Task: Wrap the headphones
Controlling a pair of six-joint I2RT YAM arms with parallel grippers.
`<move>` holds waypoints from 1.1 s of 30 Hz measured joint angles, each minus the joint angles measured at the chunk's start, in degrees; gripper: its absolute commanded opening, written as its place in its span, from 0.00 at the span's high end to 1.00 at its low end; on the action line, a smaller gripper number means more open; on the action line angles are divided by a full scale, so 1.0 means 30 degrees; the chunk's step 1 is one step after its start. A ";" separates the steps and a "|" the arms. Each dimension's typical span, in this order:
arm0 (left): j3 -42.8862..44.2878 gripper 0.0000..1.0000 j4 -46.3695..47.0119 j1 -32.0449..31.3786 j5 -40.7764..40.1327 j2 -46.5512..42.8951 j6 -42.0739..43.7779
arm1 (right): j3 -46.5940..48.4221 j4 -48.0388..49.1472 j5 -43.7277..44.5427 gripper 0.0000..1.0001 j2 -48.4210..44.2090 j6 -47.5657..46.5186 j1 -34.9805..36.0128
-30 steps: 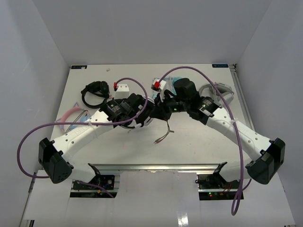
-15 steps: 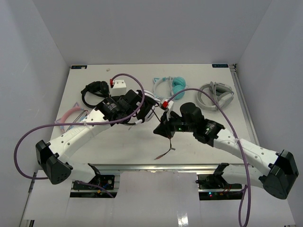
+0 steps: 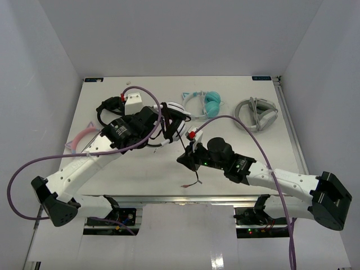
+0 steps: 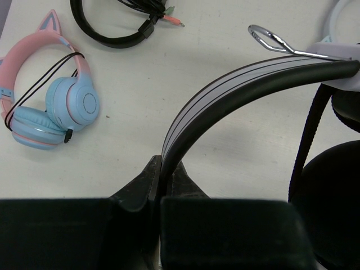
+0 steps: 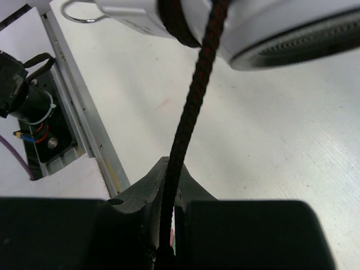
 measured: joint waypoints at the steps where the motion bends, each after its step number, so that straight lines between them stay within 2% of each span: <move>1: -0.0021 1.00 0.0005 0.0002 0.0017 -0.0222 -0.0091 | -0.0057 0.0279 0.0289 0.84 0.0064 -0.0002 0.0067; 14: -0.0703 1.00 0.1040 0.0020 0.1999 -0.2187 -0.0784 | -0.1526 0.4074 0.2286 0.79 0.0793 -0.0119 0.0326; 20: -0.1457 1.00 0.1386 0.0020 0.2167 -0.3294 -0.1175 | -0.2390 0.5920 0.2169 0.92 0.0845 -0.0224 0.0335; 33: -0.2064 1.00 0.2262 0.0050 0.1807 -0.3549 -0.1844 | -0.2677 0.7759 0.2005 0.92 0.1440 -0.0819 0.2157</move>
